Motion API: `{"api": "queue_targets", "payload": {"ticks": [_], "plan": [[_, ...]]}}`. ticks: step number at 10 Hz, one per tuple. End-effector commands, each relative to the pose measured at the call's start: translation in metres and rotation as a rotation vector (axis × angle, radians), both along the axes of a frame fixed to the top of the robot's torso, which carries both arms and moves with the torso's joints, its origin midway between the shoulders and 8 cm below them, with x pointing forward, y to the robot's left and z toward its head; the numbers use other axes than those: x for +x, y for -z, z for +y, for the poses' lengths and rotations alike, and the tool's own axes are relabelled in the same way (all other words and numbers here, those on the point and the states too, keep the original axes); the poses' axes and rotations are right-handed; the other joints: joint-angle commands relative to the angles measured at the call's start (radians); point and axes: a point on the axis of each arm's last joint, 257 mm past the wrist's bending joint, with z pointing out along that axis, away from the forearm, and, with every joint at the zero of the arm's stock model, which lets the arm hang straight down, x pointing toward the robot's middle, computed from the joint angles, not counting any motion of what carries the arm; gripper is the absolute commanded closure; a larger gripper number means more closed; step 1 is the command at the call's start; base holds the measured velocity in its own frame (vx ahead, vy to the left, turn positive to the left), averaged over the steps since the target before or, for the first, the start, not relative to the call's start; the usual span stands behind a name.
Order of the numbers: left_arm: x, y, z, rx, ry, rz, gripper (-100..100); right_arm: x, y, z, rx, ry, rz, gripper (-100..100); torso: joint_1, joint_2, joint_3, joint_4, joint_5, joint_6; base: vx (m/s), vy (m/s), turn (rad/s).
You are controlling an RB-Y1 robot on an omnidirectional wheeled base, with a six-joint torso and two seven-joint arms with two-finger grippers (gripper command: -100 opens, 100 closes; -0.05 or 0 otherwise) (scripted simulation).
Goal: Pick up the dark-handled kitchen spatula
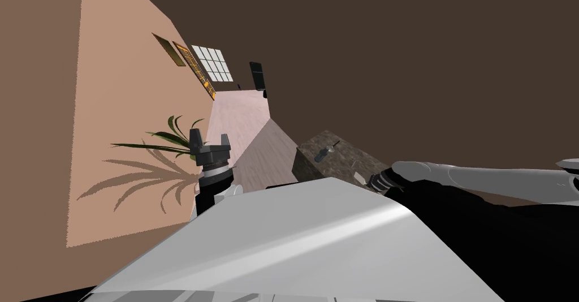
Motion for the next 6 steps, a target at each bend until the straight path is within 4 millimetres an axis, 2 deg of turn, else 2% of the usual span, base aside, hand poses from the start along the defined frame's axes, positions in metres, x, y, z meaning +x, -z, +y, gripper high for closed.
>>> {"api": "queue_targets", "payload": {"ticks": [1,3,5,6], "plan": [[0.0,0.0,0.0,0.0,0.0,0.0,0,-0.012,-0.004,0.004,-0.005,0.036,0.015,100,0.0,0.0,0.0,0.0,0.0,0.0,-0.002,-0.042,-0.022],[0.0,0.0,0.0,0.0,0.0,0.0,0,-0.009,0.001,0.026,0.035,0.016,0.011,100,-0.001,0.004,0.002,0.0,0.001,0.003,-0.006,-0.027,-0.008],[0.0,0.0,0.0,0.0,0.0,0.0,0,-0.008,-0.001,0.019,0.025,0.015,0.01,100,0.003,0.004,0.002,0.0,-0.002,0.002,0.0,0.0,0.0],[0.0,0.0,0.0,0.0,0.0,0.0,0,-0.008,-0.001,0.02,0.026,0.014,0.01,0,0.002,0.003,0.002,0.0,-0.003,0.002,0.0,0.0,0.0]]}}
